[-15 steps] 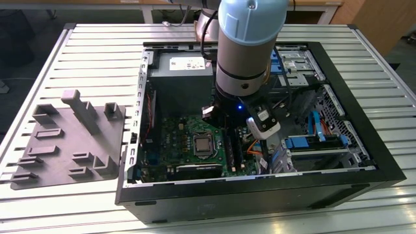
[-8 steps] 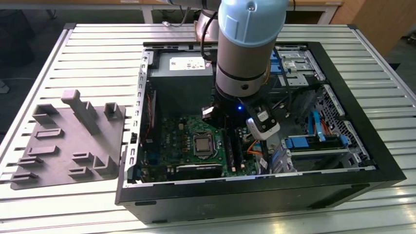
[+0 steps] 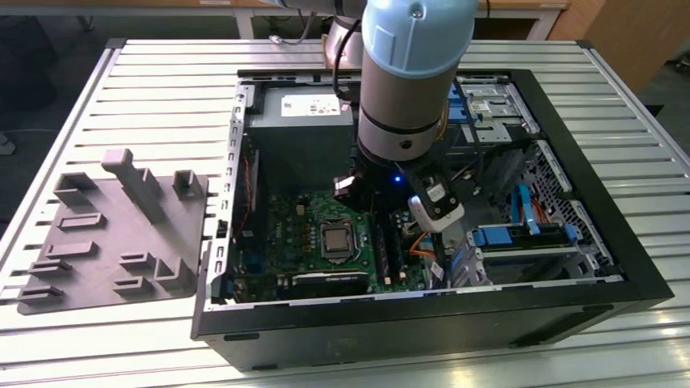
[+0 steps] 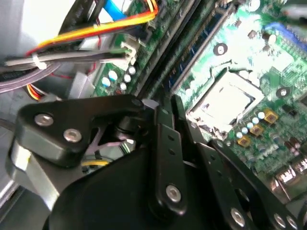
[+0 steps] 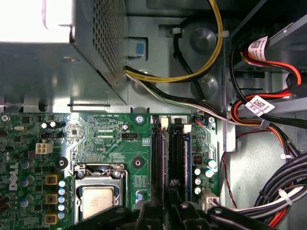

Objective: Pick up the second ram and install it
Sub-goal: 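Insert the second ram into the second slot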

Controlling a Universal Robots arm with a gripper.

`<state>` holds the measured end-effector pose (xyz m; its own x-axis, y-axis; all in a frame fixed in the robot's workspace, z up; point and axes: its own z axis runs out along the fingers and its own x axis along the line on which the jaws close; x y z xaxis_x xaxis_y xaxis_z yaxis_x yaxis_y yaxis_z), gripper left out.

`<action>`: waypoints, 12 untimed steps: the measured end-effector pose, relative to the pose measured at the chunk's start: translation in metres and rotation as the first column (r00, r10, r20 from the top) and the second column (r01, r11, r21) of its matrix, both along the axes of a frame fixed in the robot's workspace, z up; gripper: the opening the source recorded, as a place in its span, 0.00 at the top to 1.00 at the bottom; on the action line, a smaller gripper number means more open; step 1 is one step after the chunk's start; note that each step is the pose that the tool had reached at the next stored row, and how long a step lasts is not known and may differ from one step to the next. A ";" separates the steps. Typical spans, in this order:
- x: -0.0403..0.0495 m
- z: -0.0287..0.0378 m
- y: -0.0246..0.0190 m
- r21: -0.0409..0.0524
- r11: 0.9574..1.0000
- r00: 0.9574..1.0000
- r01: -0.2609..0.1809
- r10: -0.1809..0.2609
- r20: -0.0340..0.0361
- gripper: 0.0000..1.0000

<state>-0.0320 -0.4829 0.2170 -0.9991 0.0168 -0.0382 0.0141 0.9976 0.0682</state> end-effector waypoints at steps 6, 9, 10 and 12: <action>0.0000 0.0021 0.0000 0.000 1.000 1.000 0.000 0.000 0.000 0.81; 0.0000 0.0074 0.0000 0.000 1.000 1.000 0.000 0.000 0.000 0.81; 0.0000 0.0097 0.0000 0.000 1.000 1.000 0.000 0.000 0.000 0.81; 0.0000 0.0148 0.0000 0.000 1.000 1.000 0.000 0.000 0.000 0.81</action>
<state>-0.0320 -0.4829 0.2318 -0.9991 0.0168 -0.0383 0.0142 0.9976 0.0681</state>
